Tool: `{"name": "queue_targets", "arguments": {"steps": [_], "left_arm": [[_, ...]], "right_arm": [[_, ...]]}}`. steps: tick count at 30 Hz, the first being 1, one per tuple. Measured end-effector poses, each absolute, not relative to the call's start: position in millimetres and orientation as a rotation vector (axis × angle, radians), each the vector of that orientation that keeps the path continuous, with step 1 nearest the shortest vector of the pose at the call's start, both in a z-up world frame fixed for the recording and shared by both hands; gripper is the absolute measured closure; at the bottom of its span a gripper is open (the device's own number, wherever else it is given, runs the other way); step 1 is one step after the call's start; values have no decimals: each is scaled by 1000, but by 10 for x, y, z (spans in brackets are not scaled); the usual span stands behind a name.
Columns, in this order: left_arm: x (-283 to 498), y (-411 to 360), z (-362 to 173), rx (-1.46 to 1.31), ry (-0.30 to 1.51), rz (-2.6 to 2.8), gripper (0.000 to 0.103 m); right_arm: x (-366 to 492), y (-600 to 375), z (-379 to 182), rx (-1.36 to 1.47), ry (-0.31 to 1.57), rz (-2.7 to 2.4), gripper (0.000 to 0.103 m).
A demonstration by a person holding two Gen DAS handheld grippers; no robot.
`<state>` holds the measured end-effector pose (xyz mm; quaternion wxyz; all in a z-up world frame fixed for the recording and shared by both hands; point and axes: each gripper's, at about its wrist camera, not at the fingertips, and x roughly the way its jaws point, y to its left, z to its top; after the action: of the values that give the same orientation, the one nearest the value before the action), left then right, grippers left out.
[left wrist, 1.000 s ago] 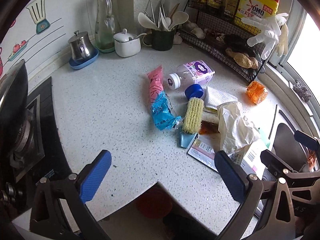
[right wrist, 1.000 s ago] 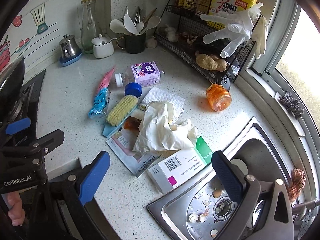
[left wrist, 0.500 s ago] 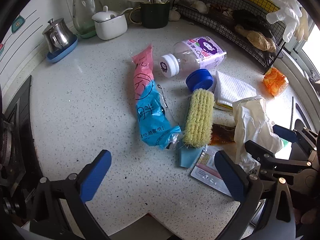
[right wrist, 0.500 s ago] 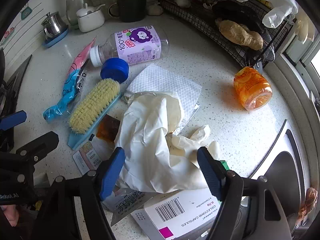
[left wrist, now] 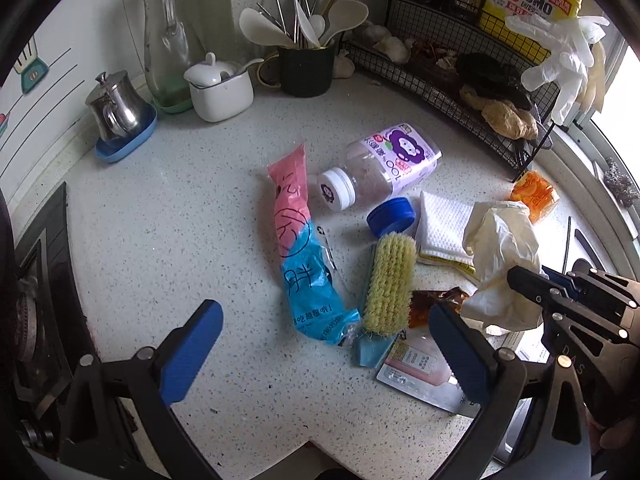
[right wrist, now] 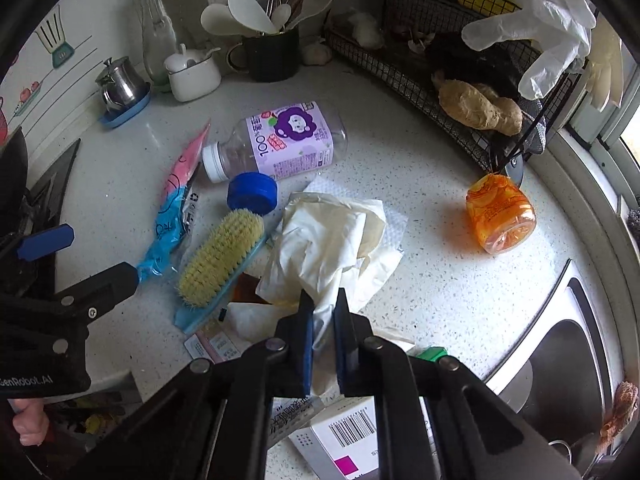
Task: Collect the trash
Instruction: 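Grasp the pink-and-blue plastic bag with the left gripper while the right gripper grasps the crumpled white glove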
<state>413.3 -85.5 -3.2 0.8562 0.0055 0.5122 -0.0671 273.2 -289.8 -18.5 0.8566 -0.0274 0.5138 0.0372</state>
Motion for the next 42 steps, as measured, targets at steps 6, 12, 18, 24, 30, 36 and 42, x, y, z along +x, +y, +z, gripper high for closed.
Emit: {"name": "queue_targets", "arguments": {"steps": [6,12,18,24,30,36,42], "left_arm": [[4434,-798,-152,38,1102,-145,1],[4745,-691,-461,35,1157,-132,1],[5049,-637,-770,45,1214,-116,1],[5153,-647,-926,62,1222,-94,31],[5053,-633,-845,54,1212,-93,83],[4716,-503,-596,4,1176,-115,90],[4180,-303,-267,-44,1132,-126,91]], "right_arm": [[2902,-2858,-147,-37,1053,58,95],[3195,-2769,-289,-23,1070,64,95],[3424,-2653,-423,-6,1088,87,95],[3466,-2659,-439,-2,1081,81,95],[3435,-2651,-367,8,1070,91,96],[3179,-2577,-156,6,1016,141,97],[2878,-2385,102,-14,957,158,97]]}}
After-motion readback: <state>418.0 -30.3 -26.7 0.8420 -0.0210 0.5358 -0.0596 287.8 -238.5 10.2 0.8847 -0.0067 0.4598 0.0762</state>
